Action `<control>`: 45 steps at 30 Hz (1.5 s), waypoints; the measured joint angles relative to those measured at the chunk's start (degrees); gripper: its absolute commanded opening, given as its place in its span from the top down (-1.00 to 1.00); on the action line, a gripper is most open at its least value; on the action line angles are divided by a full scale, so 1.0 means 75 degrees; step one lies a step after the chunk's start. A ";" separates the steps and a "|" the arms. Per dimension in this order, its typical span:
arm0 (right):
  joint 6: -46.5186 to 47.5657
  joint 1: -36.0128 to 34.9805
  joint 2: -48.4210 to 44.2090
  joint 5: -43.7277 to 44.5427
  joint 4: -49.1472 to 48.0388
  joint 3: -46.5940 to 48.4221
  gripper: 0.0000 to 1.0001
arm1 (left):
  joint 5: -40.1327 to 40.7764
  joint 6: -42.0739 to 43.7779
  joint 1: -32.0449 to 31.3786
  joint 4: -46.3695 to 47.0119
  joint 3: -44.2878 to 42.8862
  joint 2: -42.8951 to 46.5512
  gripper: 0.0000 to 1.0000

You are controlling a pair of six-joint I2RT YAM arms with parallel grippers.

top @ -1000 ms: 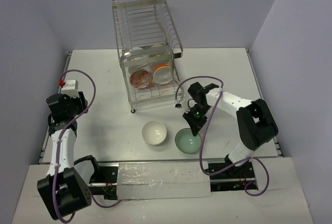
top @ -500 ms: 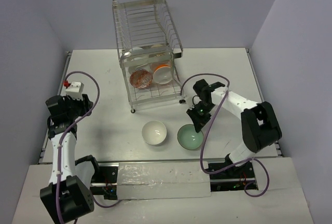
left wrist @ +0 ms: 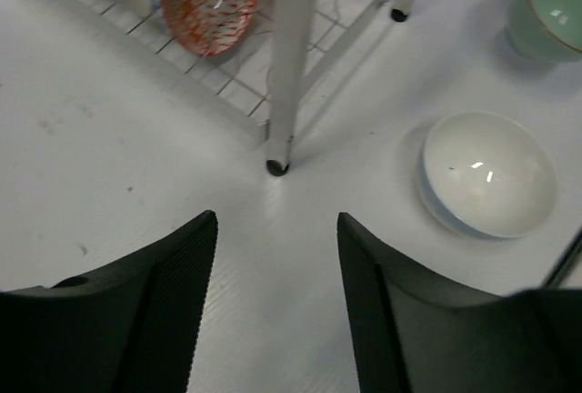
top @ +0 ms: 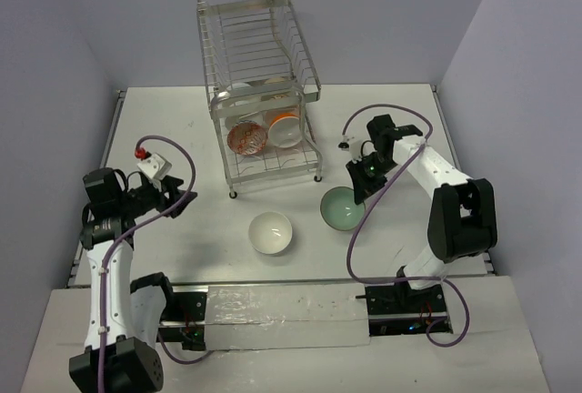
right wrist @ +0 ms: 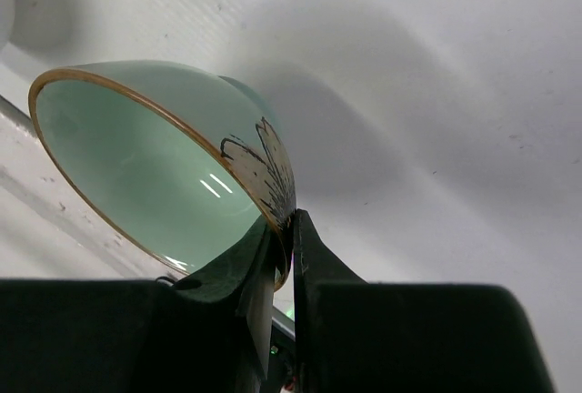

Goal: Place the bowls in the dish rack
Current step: Pick up the bowl from the center of the board, then move the dish rack to the center of the board.

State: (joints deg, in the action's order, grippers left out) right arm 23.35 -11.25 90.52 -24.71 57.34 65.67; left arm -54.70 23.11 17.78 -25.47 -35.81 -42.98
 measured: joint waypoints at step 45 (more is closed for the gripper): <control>-0.0481 0.0670 0.0519 0.0178 -0.0085 0.0667 1.00 | -0.1241 -0.1335 -0.2876 0.6881 0.0323 -0.4336 -0.09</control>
State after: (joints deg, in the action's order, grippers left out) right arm 19.75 -6.22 94.41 -23.38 56.71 70.67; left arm -64.01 13.10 -3.79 26.13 -33.39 -75.50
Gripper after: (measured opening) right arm 0.151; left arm 0.563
